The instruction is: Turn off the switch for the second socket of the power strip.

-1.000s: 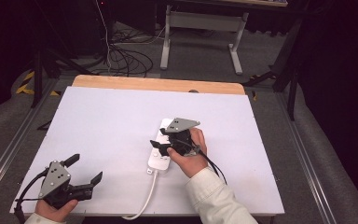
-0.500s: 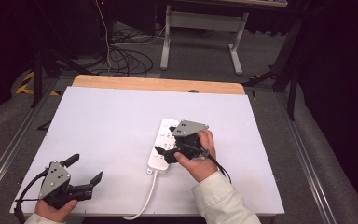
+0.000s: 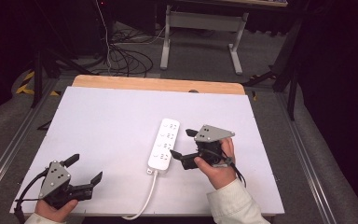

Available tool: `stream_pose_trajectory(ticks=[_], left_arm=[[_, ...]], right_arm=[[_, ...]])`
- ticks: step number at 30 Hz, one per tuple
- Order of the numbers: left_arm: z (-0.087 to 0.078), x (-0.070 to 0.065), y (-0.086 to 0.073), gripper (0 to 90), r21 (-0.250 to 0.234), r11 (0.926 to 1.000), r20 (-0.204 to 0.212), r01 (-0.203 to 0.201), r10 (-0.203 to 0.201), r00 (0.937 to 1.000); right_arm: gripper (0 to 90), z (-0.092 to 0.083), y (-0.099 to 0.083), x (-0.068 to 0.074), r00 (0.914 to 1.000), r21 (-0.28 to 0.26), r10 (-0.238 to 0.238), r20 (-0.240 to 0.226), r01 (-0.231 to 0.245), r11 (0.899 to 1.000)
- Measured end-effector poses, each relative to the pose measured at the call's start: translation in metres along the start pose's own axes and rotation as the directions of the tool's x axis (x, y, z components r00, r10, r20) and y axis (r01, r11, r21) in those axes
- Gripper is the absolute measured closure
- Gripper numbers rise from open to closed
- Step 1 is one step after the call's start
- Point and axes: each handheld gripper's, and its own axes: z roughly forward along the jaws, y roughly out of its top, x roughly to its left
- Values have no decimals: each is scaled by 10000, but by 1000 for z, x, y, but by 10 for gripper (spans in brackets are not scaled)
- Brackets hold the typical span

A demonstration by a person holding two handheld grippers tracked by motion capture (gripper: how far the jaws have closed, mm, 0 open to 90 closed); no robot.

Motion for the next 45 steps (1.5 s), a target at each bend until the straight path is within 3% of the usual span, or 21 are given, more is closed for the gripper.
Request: stream_pose_trajectory(ticks=[23, 31, 45], left_arm=[[-2, -2, 2, 79, 81, 9998, 140, -173, 171, 9998], [-3, -2, 2, 80, 137, 9993, 32, -352, 351, 9994], [-8, -2, 0, 80, 238, 9993, 145, -304, 301, 9994]], right_arm=[[103, -48, -70, -23, 9956, -81, 807, 482, -804, 9967], [95, -55, -98, -27, 9912, 108, 1215, 528, -1222, 9924], [76, -59, -137, -29, 9871, 837, 1448, 676, -1502, 9851]])
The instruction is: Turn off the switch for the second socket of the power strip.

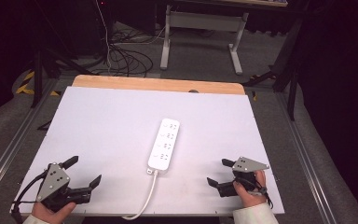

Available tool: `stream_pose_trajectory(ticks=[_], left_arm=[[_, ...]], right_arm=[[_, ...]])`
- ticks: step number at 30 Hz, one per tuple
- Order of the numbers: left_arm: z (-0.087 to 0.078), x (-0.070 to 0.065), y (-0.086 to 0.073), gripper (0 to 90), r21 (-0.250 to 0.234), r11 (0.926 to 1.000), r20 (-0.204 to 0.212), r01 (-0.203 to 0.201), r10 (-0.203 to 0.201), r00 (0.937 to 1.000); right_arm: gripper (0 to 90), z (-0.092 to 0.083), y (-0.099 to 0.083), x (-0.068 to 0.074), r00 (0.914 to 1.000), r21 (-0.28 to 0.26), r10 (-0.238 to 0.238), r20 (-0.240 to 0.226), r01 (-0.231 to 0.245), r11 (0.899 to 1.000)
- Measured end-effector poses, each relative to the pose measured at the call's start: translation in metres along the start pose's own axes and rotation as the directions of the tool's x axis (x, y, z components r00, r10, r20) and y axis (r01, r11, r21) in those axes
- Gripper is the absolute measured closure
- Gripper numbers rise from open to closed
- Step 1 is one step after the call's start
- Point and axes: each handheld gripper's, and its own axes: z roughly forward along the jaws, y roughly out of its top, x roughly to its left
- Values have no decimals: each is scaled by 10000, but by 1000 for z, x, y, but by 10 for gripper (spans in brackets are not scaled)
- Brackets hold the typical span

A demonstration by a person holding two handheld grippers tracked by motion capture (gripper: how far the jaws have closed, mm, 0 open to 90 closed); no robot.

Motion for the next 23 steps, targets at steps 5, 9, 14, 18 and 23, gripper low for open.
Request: stream_pose_trajectory(ticks=[5, 9, 14, 18, 23], left_arm=[[0, 0, -2, 80, 67, 10000, 65, 58, -58, 10000], [2, 1, -3, 79, 134, 9999, 25, 48, -49, 10000], [3, 4, -4, 80, 145, 9990, -76, 432, -431, 9990], [3, 5, -5, 81, 133, 9993, -207, 349, -346, 9992], [4, 4, -5, 81, 142, 9999, -332, 82, -77, 9994]], right_arm=[[76, -2, -11, -2, 9991, -111, 432, 48, -432, 9990], [66, -3, -11, -1, 9995, 3, 192, -237, -192, 9998], [64, -6, -9, -2, 9999, -217, -112, 117, 115, 9997], [64, -10, -10, -5, 9989, -235, -99, 456, 110, 9997], [64, -10, -11, -7, 9974, -86, 42, 716, -36, 10000]])
